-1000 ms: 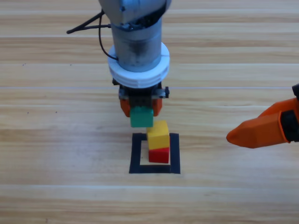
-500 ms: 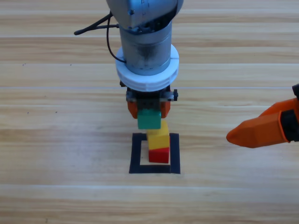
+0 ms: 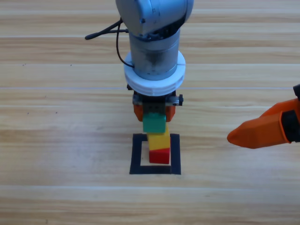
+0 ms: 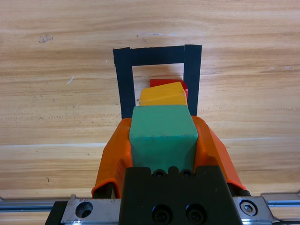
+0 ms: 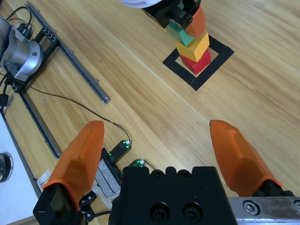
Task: Stack the blocks in the rectangular block: red at the bottom, yellow in the middle, green on top
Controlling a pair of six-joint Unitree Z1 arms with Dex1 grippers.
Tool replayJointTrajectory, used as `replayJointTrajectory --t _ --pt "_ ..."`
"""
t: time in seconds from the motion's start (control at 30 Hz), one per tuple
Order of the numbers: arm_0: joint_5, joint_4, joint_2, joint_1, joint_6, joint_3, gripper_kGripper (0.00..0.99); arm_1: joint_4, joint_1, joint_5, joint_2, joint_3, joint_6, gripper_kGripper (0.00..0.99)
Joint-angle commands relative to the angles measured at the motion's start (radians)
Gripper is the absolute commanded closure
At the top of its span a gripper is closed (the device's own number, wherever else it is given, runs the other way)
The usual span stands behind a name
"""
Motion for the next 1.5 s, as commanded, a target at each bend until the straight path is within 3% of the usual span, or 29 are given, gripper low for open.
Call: replayJointTrajectory --t 0.03,1.07,1.2,1.27,1.33,1.4,1.5 --pt "0.005 0.009 0.051 -0.023 0.009 -0.009 0.947 0.005 0.003 -0.014 0.047 0.01 0.008 0.002" --pt "0.007 0.009 0.088 -0.021 0.012 -0.029 0.915 0.013 0.003 -0.014 0.061 -0.001 0.016 0.002" --pt "0.005 0.007 0.089 -0.023 0.014 -0.03 0.725 0.02 0.003 -0.014 0.061 -0.005 0.016 0.002" --pt "0.005 0.006 0.089 -0.023 0.015 -0.03 0.53 0.02 0.003 -0.014 0.061 -0.005 0.016 0.002" --pt "0.005 0.007 0.091 -0.023 0.015 -0.029 0.195 0.022 0.003 -0.014 0.061 -0.005 0.016 0.002" --pt "0.007 0.007 0.086 -0.023 0.014 -0.021 0.034 0.022 0.003 -0.014 0.061 -0.005 0.016 0.002" --pt "0.008 0.014 0.078 -0.023 0.015 -0.021 0.0 0.022 0.003 -0.014 0.062 -0.005 0.016 0.002"
